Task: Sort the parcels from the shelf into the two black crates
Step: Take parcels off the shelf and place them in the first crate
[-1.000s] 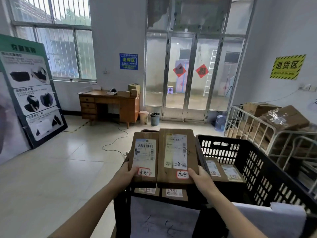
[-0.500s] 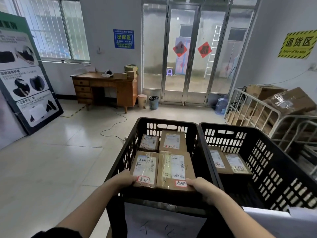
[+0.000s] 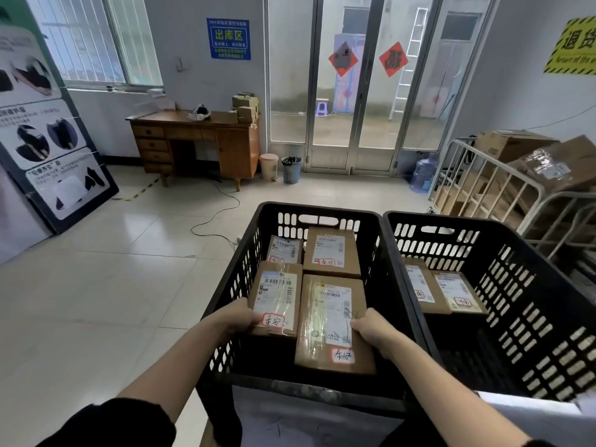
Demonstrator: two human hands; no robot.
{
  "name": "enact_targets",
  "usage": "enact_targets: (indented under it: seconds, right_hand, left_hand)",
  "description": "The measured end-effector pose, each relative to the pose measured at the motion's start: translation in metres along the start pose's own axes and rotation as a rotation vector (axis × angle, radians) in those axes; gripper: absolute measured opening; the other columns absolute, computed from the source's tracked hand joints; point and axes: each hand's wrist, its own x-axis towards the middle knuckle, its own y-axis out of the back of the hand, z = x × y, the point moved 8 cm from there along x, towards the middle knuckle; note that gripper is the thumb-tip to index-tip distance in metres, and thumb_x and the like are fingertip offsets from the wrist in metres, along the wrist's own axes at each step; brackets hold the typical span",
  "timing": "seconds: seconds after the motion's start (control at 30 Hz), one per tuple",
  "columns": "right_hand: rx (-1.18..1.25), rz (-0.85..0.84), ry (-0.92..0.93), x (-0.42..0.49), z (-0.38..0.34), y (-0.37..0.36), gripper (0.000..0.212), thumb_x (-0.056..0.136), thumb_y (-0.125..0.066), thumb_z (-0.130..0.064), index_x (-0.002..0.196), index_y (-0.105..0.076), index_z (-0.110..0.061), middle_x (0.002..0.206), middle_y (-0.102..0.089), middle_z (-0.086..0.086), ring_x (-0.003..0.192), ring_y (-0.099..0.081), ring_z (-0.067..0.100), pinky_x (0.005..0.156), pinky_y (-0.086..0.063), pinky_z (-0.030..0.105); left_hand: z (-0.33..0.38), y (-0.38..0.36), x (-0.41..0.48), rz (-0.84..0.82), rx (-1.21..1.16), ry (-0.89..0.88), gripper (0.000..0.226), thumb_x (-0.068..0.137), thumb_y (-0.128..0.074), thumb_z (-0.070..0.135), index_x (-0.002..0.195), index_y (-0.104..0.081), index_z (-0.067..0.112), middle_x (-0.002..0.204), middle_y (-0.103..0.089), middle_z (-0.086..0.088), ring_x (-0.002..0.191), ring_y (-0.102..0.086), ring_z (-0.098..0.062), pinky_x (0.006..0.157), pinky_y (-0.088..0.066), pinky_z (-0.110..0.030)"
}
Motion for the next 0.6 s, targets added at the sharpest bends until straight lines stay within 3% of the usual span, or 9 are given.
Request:
enact_targets:
  seconds: [0.1,0.33,0.4,0.47,0.6]
  right_hand:
    - [-0.021,0.005,-0.010,0.006,0.004,-0.001,0.033,0.089,-0.055,-0.017,0.119,-0.047,-0.005,0.105,-0.067,0.011,0.087,-0.068,0.022,0.062,-0.054,0.029]
    - [-0.064,0.030,0.015,0.002,0.003,0.002,0.036,0.089,-0.056,-0.018,0.121,-0.049,-0.005,0.108,-0.066,0.010,0.091,-0.066,0.021,0.076,-0.056,0.035]
    - [-0.116,0.069,0.032,-0.004,-0.002,0.006,0.037,0.090,-0.055,-0.019,0.123,-0.046,-0.004,0.115,-0.063,0.008,0.095,-0.063,0.020,0.076,-0.054,0.031]
    - [-0.238,0.148,0.094,-0.011,-0.010,0.012,0.039,0.091,-0.054,-0.021,0.126,-0.041,-0.007,0.122,-0.056,0.010,0.104,-0.058,0.024,0.077,-0.050,0.031]
    - [-0.548,0.242,0.374,-0.030,-0.036,0.009,0.047,0.089,-0.056,-0.029,0.131,-0.038,-0.018,0.130,-0.046,0.006,0.125,-0.043,0.026,0.101,-0.041,0.039]
  left_hand:
    - [-0.001,-0.001,0.001,-0.019,0.006,-0.010,0.037,0.088,-0.055,-0.002,0.124,-0.048,-0.003,0.118,-0.062,-0.018,0.103,-0.060,-0.026,0.086,-0.051,-0.030]
    - [0.000,0.001,0.001,0.029,0.090,-0.049,0.036,0.090,-0.053,0.003,0.125,-0.049,-0.001,0.123,-0.060,-0.017,0.106,-0.059,-0.025,0.098,-0.046,-0.035]
    - [0.003,0.000,-0.003,0.044,0.087,-0.095,0.032,0.090,-0.054,0.005,0.121,-0.050,0.002,0.118,-0.061,-0.011,0.102,-0.058,-0.022,0.095,-0.046,-0.032]
    - [0.007,0.004,-0.006,0.105,0.137,-0.168,0.029,0.090,-0.056,0.009,0.117,-0.048,0.011,0.114,-0.059,-0.004,0.100,-0.056,-0.018,0.091,-0.045,-0.029]
    - [0.024,0.013,-0.010,0.239,0.387,-0.349,0.037,0.092,-0.050,0.011,0.128,-0.042,0.010,0.123,-0.058,-0.007,0.107,-0.056,-0.019,0.085,-0.046,-0.025]
